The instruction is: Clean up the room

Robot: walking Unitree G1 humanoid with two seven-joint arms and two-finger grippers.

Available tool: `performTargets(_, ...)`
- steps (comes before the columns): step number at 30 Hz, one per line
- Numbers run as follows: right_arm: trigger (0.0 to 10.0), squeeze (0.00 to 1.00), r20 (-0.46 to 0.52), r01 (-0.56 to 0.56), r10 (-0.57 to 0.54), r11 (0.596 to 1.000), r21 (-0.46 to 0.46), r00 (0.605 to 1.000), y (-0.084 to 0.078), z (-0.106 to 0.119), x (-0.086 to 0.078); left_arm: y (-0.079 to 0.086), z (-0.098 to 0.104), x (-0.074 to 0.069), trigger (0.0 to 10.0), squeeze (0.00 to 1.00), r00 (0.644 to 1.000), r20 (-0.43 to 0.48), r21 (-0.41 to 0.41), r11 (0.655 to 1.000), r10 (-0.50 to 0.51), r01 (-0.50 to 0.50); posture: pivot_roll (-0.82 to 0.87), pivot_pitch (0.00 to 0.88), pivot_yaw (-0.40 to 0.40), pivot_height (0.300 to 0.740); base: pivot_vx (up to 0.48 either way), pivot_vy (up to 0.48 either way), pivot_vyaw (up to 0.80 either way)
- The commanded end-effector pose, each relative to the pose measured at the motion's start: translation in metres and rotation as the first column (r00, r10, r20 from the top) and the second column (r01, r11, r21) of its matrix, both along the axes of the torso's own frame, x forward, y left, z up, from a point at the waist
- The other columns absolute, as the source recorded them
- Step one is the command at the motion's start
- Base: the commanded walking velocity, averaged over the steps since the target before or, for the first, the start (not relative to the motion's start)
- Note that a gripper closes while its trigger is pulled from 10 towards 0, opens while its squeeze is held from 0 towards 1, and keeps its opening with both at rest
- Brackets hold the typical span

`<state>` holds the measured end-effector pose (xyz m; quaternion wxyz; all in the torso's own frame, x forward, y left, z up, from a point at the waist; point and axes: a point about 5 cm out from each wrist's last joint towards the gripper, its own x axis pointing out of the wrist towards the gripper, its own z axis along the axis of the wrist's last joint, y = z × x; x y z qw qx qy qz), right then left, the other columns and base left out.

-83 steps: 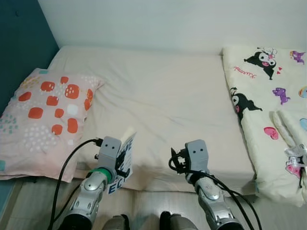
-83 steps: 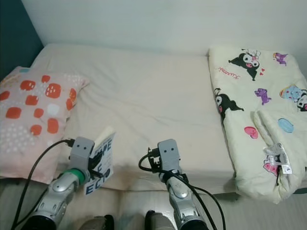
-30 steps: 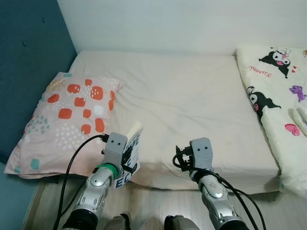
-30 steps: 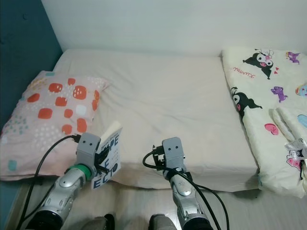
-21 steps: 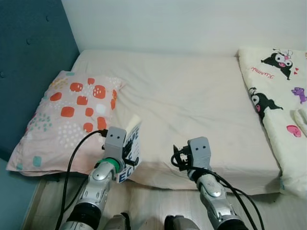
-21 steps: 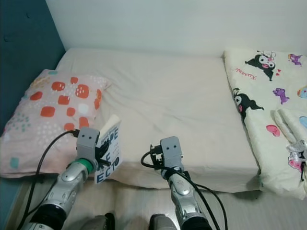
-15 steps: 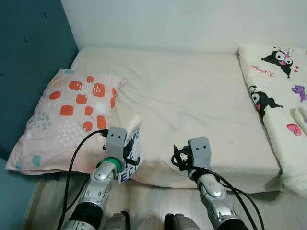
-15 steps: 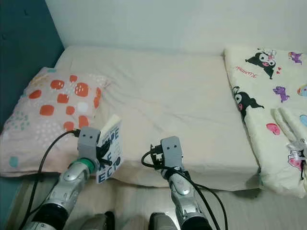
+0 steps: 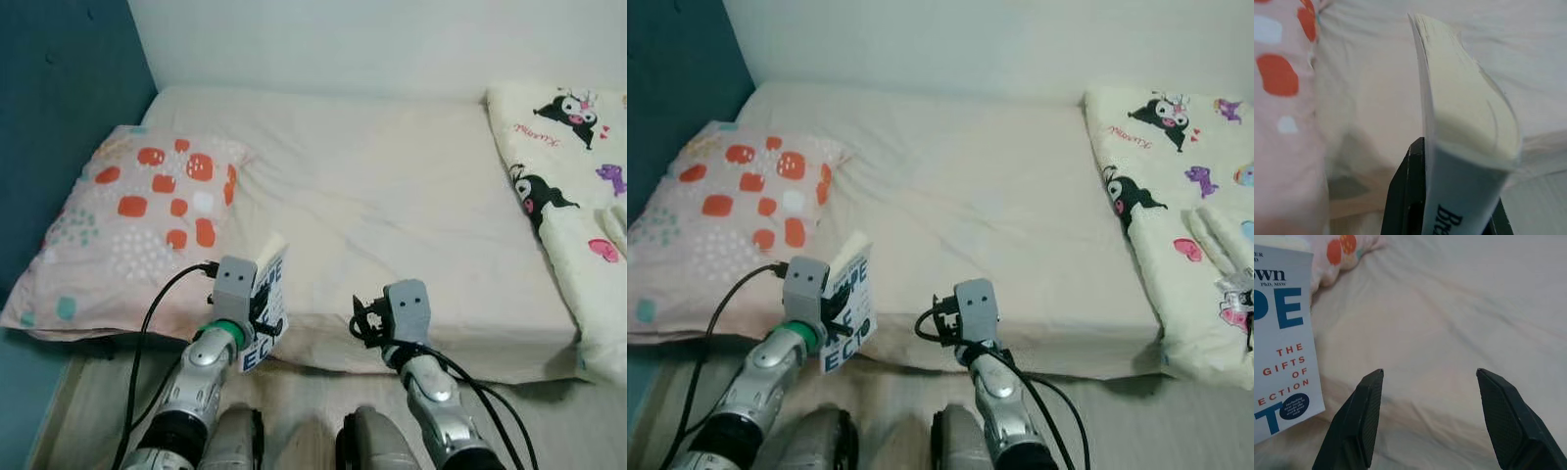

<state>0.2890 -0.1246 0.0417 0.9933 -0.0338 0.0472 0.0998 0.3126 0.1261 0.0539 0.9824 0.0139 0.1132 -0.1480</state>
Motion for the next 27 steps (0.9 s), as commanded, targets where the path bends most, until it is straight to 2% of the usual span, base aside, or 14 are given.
performTargets(1,10.0,0.00,-0.032,0.011,-0.011,1.000,0.006,0.999,-0.003,-0.008,-0.006,-0.001,-0.006,-0.004,10.0,0.00,1.000,-0.021,0.001,1.000,0.000,0.000,0.00,0.122,0.016,0.611,0.000,0.000,0.00)
performTargets(17,10.0,0.00,-0.032,0.021,-0.021,1.000,0.018,0.999,0.001,-0.009,-0.009,-0.007,-0.003,-0.003,10.0,0.00,0.999,-0.024,0.014,0.999,-0.039,0.040,0.02,0.155,0.043,0.607,0.000,0.000,0.00)
performTargets(22,10.0,0.00,-0.020,0.025,-0.024,0.999,0.032,1.000,0.006,-0.006,-0.010,-0.001,0.004,0.005,10.0,0.00,1.000,-0.023,0.039,0.999,-0.006,0.007,0.04,0.228,0.078,0.607,0.000,0.000,0.00)
performTargets(27,10.0,0.00,-0.011,0.027,-0.027,0.999,0.035,1.000,0.006,-0.003,-0.010,0.000,0.008,0.008,10.0,0.00,1.000,-0.019,0.033,0.999,0.011,-0.010,0.04,0.254,0.085,0.607,0.000,0.000,0.00)
